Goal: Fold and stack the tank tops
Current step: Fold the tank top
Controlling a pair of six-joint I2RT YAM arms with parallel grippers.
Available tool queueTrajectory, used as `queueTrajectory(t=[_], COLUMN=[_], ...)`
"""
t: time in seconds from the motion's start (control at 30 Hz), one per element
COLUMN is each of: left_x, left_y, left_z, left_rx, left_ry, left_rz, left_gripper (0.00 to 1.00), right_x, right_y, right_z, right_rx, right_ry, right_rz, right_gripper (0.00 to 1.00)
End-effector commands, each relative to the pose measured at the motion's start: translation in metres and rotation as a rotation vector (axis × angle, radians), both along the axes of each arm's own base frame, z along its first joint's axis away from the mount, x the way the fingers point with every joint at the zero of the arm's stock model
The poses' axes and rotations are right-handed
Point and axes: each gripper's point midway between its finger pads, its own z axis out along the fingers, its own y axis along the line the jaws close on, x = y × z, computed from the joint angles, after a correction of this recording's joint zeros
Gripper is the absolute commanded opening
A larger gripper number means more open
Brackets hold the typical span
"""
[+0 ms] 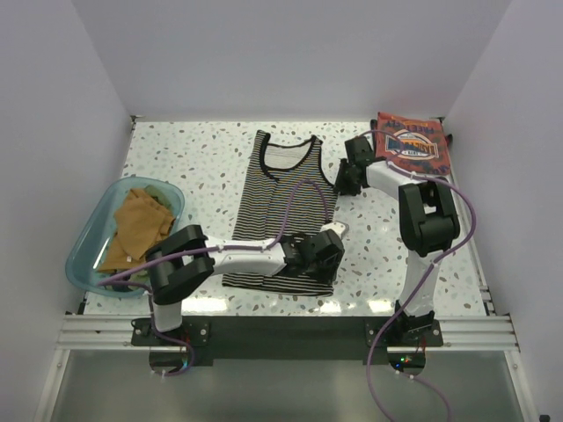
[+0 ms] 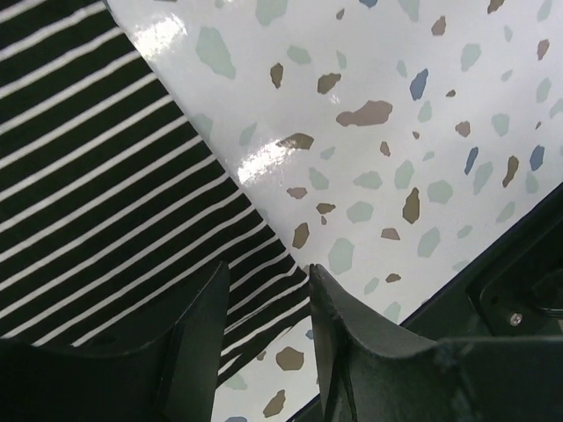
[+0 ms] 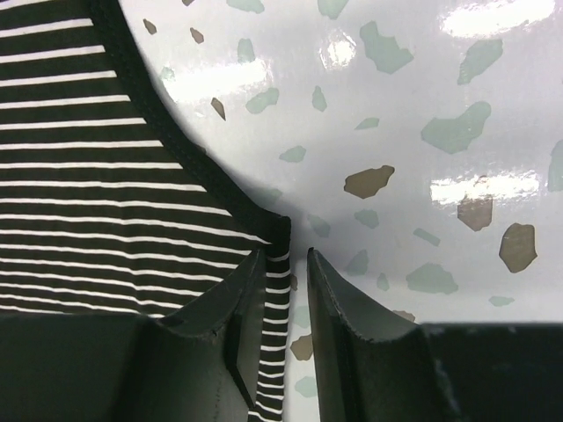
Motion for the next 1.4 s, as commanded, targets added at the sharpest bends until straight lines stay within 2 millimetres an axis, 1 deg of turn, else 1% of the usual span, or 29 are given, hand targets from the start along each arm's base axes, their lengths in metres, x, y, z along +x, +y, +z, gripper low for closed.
queueTrajectory(t=[0.0, 0.2, 0.33, 0.47, 0.57, 0.77, 0.8, 0.87, 0.9, 0.93, 0.97, 1.0, 1.07, 1.1, 1.13, 1.17, 1.2, 1.23, 1.27, 1.33, 1.37], left_x=[-0.001, -0.015, -0.024, -0.027, -0.028, -0.031, -0.031, -0.032, -0.032, -0.032, -0.031, -0.03, -0.03, -0.029, -0.03, -0.033, -0.035, -0.036, -0.04, -0.045, -0.048], left_y=[-0.01, -0.011, -0.015, -0.018, -0.015, -0.009, -0.01, -0.009, -0.009, -0.007, -0.006, -0.005, 0.0, 0.0, -0.002, 0.003, 0.002, 0.002, 0.006, 0.005, 0.007], left_z=[0.006, -0.003, -0.006, -0.006, -0.012, -0.019, -0.02, -0.021, -0.022, -0.022, -0.021, -0.016, -0.011, -0.002, 0.003, 0.002, 0.01, 0.012, 0.009, 0.014, 0.014], left_rx=[0.0, 0.03, 0.047, 0.066, 0.092, 0.129, 0.131, 0.14, 0.142, 0.148, 0.151, 0.143, 0.136, 0.111, 0.089, 0.086, 0.059, 0.039, 0.039, 0.003, -0.007], left_ry=[-0.033, -0.033, -0.038, -0.055, -0.057, -0.068, -0.068, -0.067, -0.068, -0.068, -0.074, -0.079, -0.085, -0.091, -0.091, -0.081, -0.081, -0.075, -0.059, -0.049, -0.038], left_rz=[0.022, 0.005, -0.015, -0.016, -0.009, -0.001, -0.003, -0.004, -0.003, -0.002, 0.007, 0.014, 0.028, 0.028, 0.034, 0.027, 0.022, 0.028, 0.022, 0.023, 0.018], left_gripper=[0.46, 0.45, 0.45, 0.44, 0.42, 0.34, 0.3, 0.26, 0.18, 0.14, 0.09, 0.0, 0.0, 0.0, 0.0, 0.0, 0.0, 0.0, 0.0, 0.0, 0.0], right_x=[0.012, 0.01, 0.009, 0.008, 0.007, 0.007, 0.006, 0.006, 0.005, 0.005, 0.005, 0.006, 0.006, 0.005, 0.005, 0.006, 0.006, 0.006, 0.007, 0.006, 0.006], right_y=[-0.005, -0.006, -0.007, -0.007, -0.007, -0.008, -0.007, -0.008, -0.008, -0.008, -0.009, -0.01, -0.011, -0.012, -0.012, -0.013, -0.015, -0.016, -0.018, -0.02, -0.023], right_z=[0.005, 0.001, 0.0, 0.0, -0.002, -0.007, -0.008, -0.009, -0.01, -0.01, -0.01, -0.009, -0.008, -0.008, -0.007, -0.006, -0.005, -0.003, 0.0, 0.003, 0.007], right_rx=[-0.023, -0.022, -0.021, -0.019, -0.019, -0.015, -0.012, -0.013, -0.013, -0.013, -0.015, -0.017, -0.019, -0.023, -0.027, -0.027, -0.03, -0.035, -0.036, -0.044, -0.048], right_ry=[-0.026, -0.024, -0.025, -0.028, -0.025, -0.021, -0.019, -0.019, -0.016, -0.017, -0.018, -0.02, -0.023, -0.024, -0.027, -0.03, -0.032, -0.035, -0.041, -0.048, -0.055], right_rz=[-0.004, -0.006, -0.009, -0.008, -0.006, -0.008, -0.008, -0.009, -0.009, -0.009, -0.011, -0.014, -0.018, -0.022, -0.023, -0.023, -0.029, -0.032, -0.035, -0.039, -0.044], right_gripper=[0.29, 0.24, 0.23, 0.22, 0.22, 0.21, 0.21, 0.19, 0.18, 0.16, 0.14, 0.13, 0.08, 0.07, 0.06, 0.05, 0.04, 0.04, 0.02, 0.0, 0.0])
